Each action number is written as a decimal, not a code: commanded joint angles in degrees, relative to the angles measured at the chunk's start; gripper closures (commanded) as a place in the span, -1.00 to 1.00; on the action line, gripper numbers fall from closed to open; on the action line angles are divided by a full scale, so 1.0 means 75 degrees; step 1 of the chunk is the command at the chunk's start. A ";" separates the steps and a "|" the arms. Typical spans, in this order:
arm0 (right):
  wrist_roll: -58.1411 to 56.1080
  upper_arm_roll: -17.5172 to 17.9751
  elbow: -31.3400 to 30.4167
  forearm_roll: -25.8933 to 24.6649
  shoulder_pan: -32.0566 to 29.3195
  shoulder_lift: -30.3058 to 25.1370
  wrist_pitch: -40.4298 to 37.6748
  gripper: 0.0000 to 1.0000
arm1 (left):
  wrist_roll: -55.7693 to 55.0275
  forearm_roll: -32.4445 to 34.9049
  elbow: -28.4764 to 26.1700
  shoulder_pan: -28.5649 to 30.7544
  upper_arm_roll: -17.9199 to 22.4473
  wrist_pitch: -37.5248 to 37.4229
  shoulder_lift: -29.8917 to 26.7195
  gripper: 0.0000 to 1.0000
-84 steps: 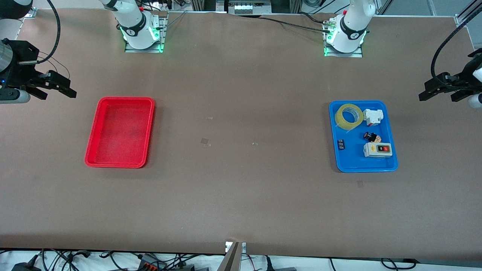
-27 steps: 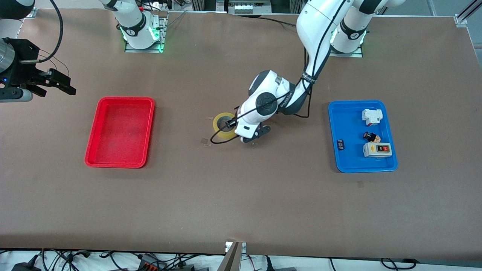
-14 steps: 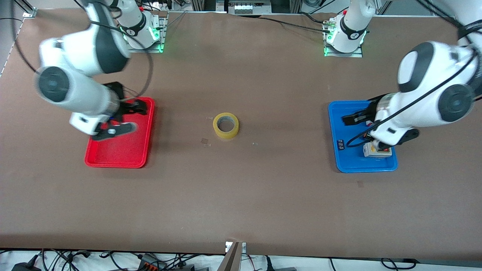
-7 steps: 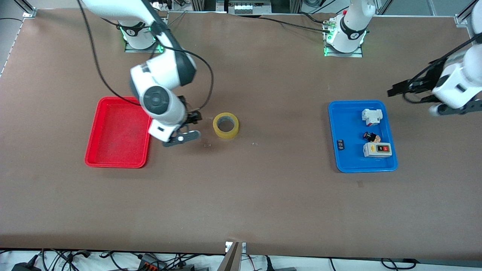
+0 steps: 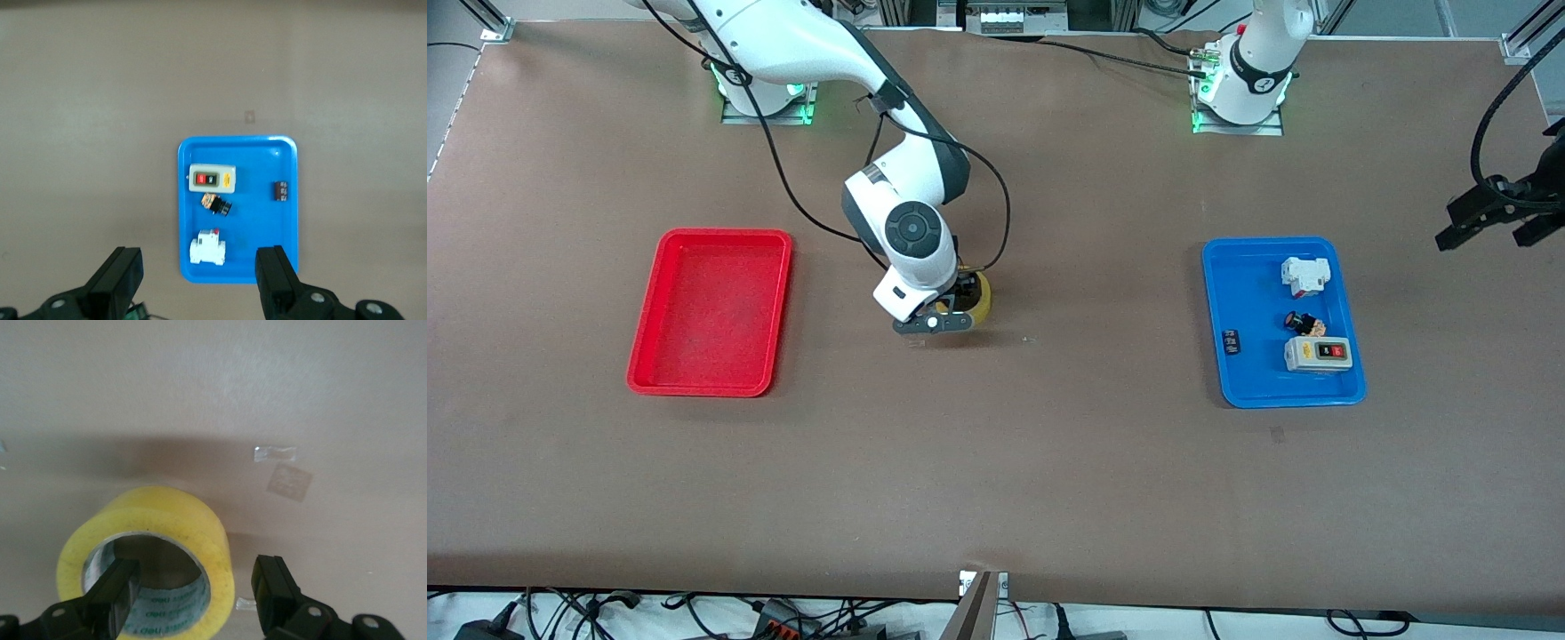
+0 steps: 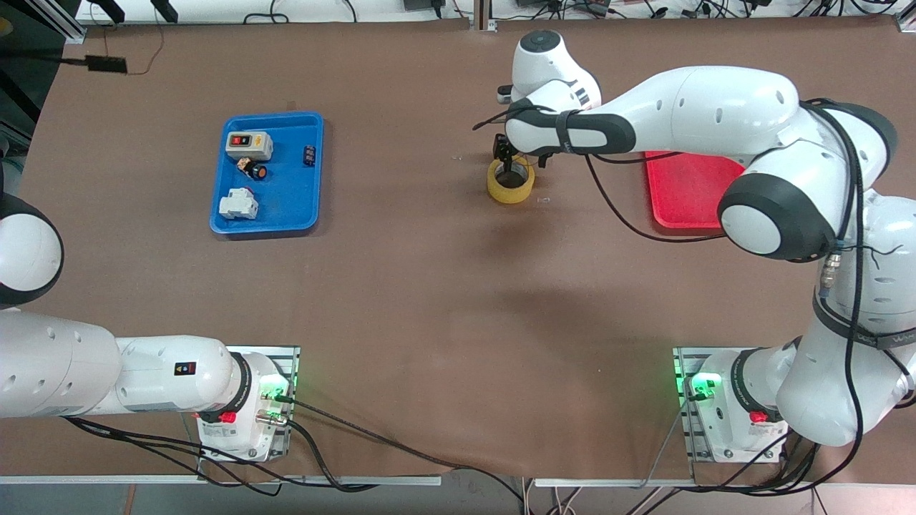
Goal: Place and move tape with both arms
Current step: 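Grasp the tape roll with the right gripper while the left gripper withdraws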
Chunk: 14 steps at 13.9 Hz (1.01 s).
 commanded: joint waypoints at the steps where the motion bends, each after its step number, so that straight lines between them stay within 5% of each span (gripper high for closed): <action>1: 0.0089 -0.0075 0.0120 0.0120 0.0070 0.0143 -0.0085 -0.99 | 0.0161 0.0010 0.0128 0.0034 -0.0096 -0.0380 0.0067 -1.00; 4: 0.0112 -0.0075 0.0143 0.0167 0.0071 0.0154 -0.0226 -0.99 | 0.0184 -0.0179 0.0128 -0.0001 -0.0096 -0.0709 0.0056 -1.00; 5: 0.0112 -0.0075 0.0143 0.0156 0.0070 0.0154 -0.0215 -0.82 | 0.0219 -0.0179 0.0094 -0.0071 -0.0073 -0.0815 0.0044 -1.00; 7: 0.0147 -0.0075 0.0143 0.0167 0.0070 0.0143 -0.0250 0.36 | 0.0243 -0.0179 -0.0012 -0.0270 0.0044 -0.1073 0.0032 -1.00; 9: 0.0182 -0.0087 0.0143 0.0167 0.0012 0.0073 -0.0366 0.81 | 0.0267 -0.0179 -0.0164 -0.0283 0.0056 -0.1109 -0.0015 -1.00; 14: 0.0288 -0.0239 0.0155 0.0144 -0.0548 -0.0980 -0.1198 0.98 | 0.0278 -0.0179 -0.0200 -0.0271 0.0115 -0.1039 0.0137 -1.00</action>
